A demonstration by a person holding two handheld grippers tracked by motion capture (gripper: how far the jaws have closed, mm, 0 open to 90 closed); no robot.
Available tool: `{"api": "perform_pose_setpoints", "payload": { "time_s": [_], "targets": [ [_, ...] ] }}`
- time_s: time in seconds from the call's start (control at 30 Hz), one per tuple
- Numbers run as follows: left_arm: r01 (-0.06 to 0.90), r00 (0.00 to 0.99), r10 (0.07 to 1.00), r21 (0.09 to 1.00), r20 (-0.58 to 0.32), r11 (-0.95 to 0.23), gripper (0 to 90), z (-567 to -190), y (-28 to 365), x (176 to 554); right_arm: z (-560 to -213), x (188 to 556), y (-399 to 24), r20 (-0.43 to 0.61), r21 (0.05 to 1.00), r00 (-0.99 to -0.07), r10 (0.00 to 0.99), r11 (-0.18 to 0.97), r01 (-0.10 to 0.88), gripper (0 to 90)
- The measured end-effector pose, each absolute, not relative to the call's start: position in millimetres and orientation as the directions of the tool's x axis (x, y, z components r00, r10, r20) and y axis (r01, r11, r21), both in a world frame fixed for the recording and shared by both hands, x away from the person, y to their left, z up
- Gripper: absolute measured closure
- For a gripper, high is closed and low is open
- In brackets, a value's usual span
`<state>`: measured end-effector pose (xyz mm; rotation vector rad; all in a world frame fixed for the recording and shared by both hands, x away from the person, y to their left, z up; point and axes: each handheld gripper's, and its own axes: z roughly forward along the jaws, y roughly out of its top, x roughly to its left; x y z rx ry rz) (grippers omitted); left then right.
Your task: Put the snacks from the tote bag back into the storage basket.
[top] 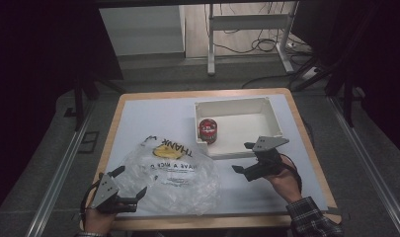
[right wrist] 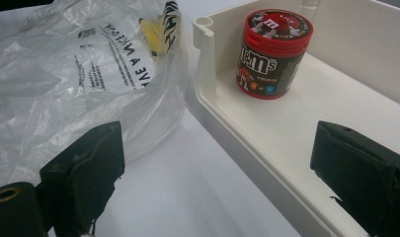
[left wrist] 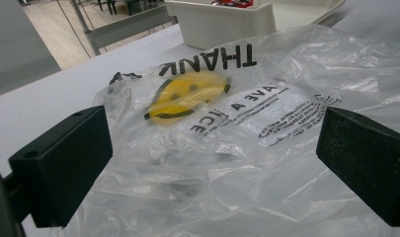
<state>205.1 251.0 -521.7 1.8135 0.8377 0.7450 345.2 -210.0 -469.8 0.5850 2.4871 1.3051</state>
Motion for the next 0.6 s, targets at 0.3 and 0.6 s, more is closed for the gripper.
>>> {"api": "perform_pose_setpoints", "payload": {
  "time_s": [0.3, 0.6],
  "targets": [
    [0.217, 0.574, 0.809, 0.929, 0.126, -0.298, 0.7, -522, 251, 204, -471, 338, -221, -0.044, 0.842, -0.874, 0.484, 0.488, 0.228, 6.8],
    [0.218, 0.573, 0.810, 0.928, 0.128, -0.301, 0.7, -522, 251, 204, -473, 331, -232, -0.033, 0.850, -0.871, 0.491, 0.472, 0.233, 6.8]
  ]
}}
